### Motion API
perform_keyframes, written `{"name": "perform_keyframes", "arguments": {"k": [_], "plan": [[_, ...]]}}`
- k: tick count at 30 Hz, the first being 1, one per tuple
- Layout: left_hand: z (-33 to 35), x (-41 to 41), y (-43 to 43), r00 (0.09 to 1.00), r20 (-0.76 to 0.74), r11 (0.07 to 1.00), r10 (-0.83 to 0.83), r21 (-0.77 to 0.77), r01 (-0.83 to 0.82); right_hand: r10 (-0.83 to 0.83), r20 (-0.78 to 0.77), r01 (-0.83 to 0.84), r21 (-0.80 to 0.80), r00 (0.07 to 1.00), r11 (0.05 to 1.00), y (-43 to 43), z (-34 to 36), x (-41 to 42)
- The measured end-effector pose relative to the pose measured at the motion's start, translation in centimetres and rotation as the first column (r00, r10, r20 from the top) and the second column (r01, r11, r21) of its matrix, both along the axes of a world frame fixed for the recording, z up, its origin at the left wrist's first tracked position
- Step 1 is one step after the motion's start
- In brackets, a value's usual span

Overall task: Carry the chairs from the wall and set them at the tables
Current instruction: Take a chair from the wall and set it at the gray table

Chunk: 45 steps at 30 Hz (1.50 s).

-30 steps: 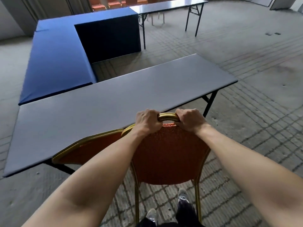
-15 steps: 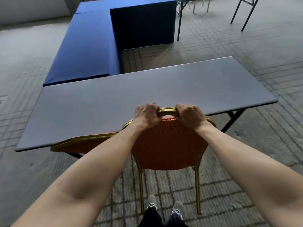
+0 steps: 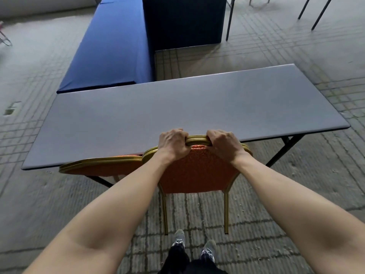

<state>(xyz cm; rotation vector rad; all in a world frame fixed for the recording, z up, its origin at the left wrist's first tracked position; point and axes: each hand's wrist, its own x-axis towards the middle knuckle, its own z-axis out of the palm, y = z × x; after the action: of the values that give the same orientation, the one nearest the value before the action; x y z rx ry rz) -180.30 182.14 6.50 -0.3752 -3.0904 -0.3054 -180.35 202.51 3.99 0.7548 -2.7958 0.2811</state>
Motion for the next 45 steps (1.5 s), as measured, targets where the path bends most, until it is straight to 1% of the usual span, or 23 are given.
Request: {"name": "perform_keyframes", "arguments": {"k": [5, 7, 11, 13, 16, 18, 21, 25, 27, 35, 39, 45], "plan": [[-0.6, 1.3, -1.6, 0.991, 0.13, 0.999, 0.04, 0.003, -0.041, 0.089, -0.042, -0.089, -0.014, 0.995, 0.996, -1.3, -0.6, 1.2], [-1.0, 2.5, -1.9, 0.99, 0.135, 0.999, 0.038, 0.011, -0.04, 0.108, -0.05, -0.109, -0.007, 0.993, 0.994, -1.5, -1.0, 2.2], [-2.3, 5.1, -1.4, 0.986, 0.168, 0.995, 0.018, 0.092, -0.034, 0.101, 0.019, -0.102, 0.023, 0.995, 0.995, -1.3, -1.9, 4.5], [-2.9, 6.3, -1.2, 0.98, 0.198, 0.993, 0.02, 0.108, -0.042, 0.087, 0.072, -0.09, 0.031, 0.994, 0.995, -1.2, -2.2, 5.7], [-3.3, 7.7, -1.2, 0.978, 0.205, 0.989, 0.029, 0.136, -0.057, 0.049, 0.1, -0.055, 0.065, 0.994, 0.996, -1.4, -2.3, 7.3], [-3.3, 8.4, -1.2, 0.974, 0.228, 0.989, 0.005, 0.14, -0.037, 0.028, 0.124, -0.038, 0.072, 0.992, 0.997, -1.3, -2.3, 8.0], [-3.3, 8.9, -1.2, 0.972, 0.234, 0.988, 0.023, 0.145, -0.058, 0.045, 0.111, -0.053, 0.073, 0.993, 0.996, -1.1, -2.3, 8.5], [-2.9, 9.2, -1.1, 0.969, 0.237, 0.987, 0.063, 0.131, -0.096, 0.117, 0.022, -0.118, 0.031, 0.993, 0.993, -0.9, -2.8, 8.3], [-2.8, 9.0, -0.9, 0.971, 0.225, 0.986, 0.079, 0.124, -0.109, 0.125, -0.018, -0.125, 0.02, 0.992, 0.992, -0.9, -2.9, 7.9], [-2.6, 8.5, -0.4, 0.967, 0.224, 0.985, 0.119, 0.099, -0.144, 0.15, -0.02, -0.15, -0.004, 0.989, 0.989, -0.8, -2.9, 7.1], [-2.4, 9.1, -0.3, 0.959, 0.251, 0.984, 0.133, 0.082, -0.158, 0.174, -0.009, -0.174, -0.016, 0.985, 0.985, -0.5, -3.3, 7.5], [-3.2, 10.2, -1.2, 0.956, 0.239, 0.97, 0.171, 0.128, -0.205, 0.227, 0.063, -0.23, 0.048, 0.972, 0.972, -1.1, -3.5, 8.1]]}}
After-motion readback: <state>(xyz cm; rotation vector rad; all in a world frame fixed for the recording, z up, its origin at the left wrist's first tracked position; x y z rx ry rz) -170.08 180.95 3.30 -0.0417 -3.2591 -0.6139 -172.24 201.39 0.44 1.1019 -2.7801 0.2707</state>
